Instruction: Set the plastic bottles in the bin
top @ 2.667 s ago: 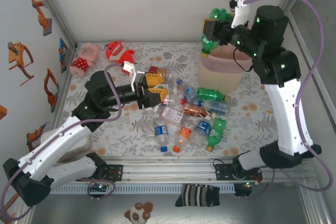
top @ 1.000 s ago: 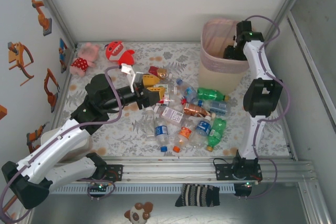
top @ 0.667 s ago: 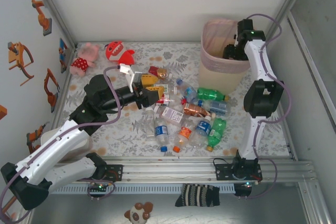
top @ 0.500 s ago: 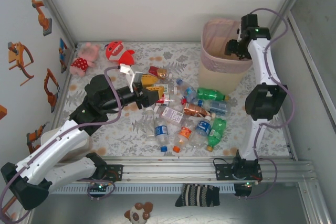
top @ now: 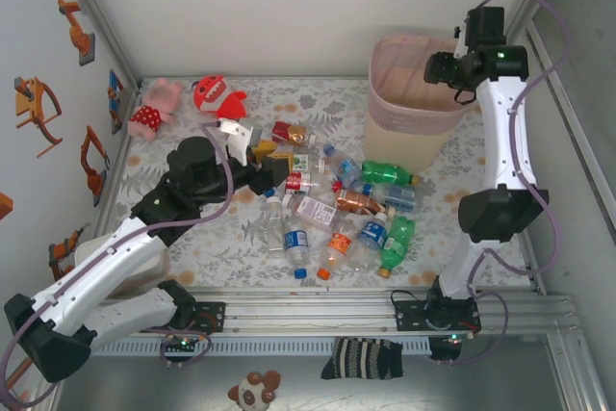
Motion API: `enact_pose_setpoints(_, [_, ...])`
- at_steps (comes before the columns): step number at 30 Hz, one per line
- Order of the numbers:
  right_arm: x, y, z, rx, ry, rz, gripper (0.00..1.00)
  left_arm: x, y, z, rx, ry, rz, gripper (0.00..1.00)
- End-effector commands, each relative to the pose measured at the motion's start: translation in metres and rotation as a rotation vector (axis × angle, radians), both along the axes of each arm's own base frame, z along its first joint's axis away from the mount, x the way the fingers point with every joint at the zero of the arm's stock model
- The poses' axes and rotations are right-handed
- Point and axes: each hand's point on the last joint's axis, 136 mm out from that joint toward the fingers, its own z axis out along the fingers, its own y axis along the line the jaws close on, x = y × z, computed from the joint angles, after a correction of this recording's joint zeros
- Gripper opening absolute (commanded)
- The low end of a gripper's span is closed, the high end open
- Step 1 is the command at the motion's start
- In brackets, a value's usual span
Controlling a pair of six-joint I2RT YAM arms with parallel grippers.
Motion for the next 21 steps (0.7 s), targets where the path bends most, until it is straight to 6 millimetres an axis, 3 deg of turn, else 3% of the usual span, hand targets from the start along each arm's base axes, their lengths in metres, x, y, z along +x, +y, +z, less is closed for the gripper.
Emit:
enact_pose_setpoints(1, [-0.022, 0.007, 0.027, 0.035, -0.053, 0.005, 0.73, 0.02, 0.024, -0.013, 0.059, 0.075, 0.191, 0.58])
enact_pose_setpoints(8, [-0.042, 0.011, 0.042, 0.064, -0.108, 0.016, 0.73, 0.046, 0.066, -0.06, 0.147, 0.254, 0.487, 0.57])
enact_pose_setpoints(16, [-0.053, 0.014, 0.032, 0.08, -0.092, 0.025, 0.73, 0.066, 0.098, -0.121, 0.165, 0.52, 0.685, 0.58])
enact_pose_setpoints(21, [-0.058, 0.015, 0.026, 0.087, -0.08, 0.029, 0.73, 0.08, 0.108, -0.15, 0.196, 0.623, 0.749, 0.66])
